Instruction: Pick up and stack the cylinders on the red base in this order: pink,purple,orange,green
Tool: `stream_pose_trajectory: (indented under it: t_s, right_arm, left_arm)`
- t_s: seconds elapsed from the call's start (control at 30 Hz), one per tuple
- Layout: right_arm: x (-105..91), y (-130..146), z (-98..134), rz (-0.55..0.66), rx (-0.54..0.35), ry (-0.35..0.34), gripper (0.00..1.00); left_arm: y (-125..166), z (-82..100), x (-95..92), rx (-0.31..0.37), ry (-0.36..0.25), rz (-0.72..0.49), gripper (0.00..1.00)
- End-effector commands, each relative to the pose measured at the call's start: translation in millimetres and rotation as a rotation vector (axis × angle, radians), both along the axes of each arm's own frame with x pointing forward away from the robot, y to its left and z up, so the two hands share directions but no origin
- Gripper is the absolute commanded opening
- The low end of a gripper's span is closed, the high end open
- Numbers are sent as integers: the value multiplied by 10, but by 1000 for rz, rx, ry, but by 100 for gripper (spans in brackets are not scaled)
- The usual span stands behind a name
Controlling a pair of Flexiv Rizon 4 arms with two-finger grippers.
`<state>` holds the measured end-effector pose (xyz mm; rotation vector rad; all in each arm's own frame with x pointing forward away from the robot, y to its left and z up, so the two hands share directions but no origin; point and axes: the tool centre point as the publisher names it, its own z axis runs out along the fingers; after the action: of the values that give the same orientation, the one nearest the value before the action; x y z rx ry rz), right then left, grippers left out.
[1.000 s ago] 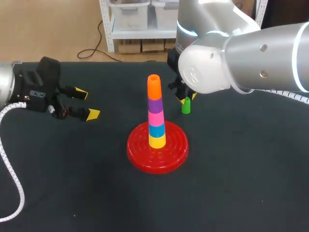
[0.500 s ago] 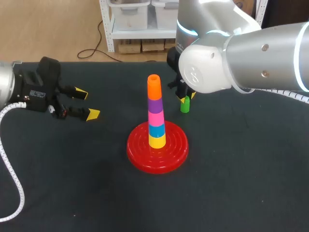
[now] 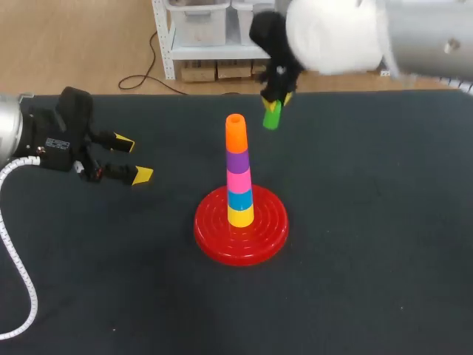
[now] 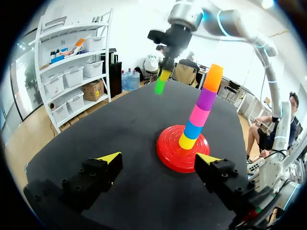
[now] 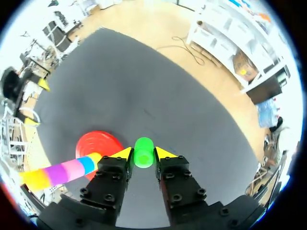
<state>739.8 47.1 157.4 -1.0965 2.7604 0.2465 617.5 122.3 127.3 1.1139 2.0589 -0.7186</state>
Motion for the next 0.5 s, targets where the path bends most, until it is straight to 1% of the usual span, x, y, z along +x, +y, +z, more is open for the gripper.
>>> stream_pose_trajectory:
  t_s: [0.03,0.17,0.3,0.4,0.5]
  right_arm:
    - [-106,15,595,31,4,-26,0]
    - [-188,108,975,80,29,-56,0]
    - [-322,205,1310,145,54,-73,0]
    - [-461,276,1504,208,64,-75,0]
    - [-635,350,1644,285,59,-71,0]
  left_arm:
    - [13,-17,-9,-7,-7,0,100]
    - [13,-17,-9,-7,-7,0,100]
    - [13,-17,-9,-7,-7,0,100]
    - [13,-17,-9,-7,-7,0,100]
    - [13,-17,-9,-7,-7,0,100]
